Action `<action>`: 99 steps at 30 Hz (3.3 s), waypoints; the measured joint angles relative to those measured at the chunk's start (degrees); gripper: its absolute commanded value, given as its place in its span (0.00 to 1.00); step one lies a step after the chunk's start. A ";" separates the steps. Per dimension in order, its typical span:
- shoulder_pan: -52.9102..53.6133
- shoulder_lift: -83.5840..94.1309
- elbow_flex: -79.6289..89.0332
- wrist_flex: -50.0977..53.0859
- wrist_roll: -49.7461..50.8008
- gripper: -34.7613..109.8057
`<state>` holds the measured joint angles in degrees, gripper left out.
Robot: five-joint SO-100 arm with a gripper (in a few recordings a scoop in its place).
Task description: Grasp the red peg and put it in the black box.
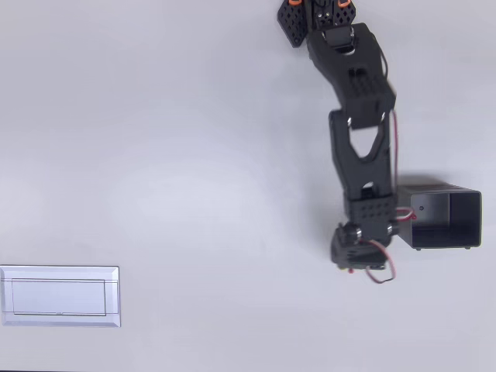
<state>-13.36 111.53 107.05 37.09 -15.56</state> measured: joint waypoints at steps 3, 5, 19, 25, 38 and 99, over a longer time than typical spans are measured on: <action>-1.05 -8.09 -8.17 -7.29 0.09 0.24; -1.41 -13.45 -15.73 -14.85 0.79 0.24; -8.00 -31.55 -52.29 -56.25 0.88 0.24; -11.87 -30.32 -56.16 -70.75 2.81 0.24; -18.28 -16.52 -56.16 -88.07 9.14 0.24; -11.34 -68.29 -69.52 -28.21 9.05 0.24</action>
<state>-24.70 43.24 37.53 8.88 -6.50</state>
